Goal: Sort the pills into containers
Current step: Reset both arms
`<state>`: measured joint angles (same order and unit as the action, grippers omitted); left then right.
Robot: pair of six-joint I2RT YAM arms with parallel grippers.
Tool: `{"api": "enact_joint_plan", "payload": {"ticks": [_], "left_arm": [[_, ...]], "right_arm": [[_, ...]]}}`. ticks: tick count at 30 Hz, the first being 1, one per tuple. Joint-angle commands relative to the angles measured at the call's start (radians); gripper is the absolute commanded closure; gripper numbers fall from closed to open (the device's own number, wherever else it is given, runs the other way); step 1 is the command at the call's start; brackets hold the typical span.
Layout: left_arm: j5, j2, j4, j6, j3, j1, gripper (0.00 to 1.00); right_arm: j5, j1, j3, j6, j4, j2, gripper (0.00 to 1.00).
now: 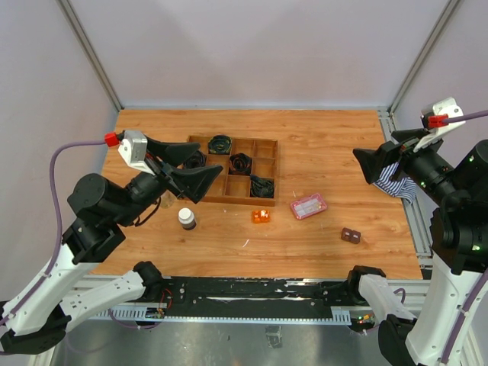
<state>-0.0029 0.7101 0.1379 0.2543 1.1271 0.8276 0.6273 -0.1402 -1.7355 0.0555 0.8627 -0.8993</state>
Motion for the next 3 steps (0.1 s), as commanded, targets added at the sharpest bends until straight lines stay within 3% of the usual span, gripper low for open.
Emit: {"api": "enact_joint_plan", "payload": {"ticks": [1,3], "left_arm": [[-0.001,0.002,0.0,-0.02,0.02,-0.001,0.01],[-0.001,0.003,0.002,-0.023,0.021,-0.001,0.01]], "right_arm": [[0.017,-0.021,0.027,0.009,-0.015,0.014,0.02],[0.01,-0.021,0.037,0.023,-0.027,0.016,0.02]]}}
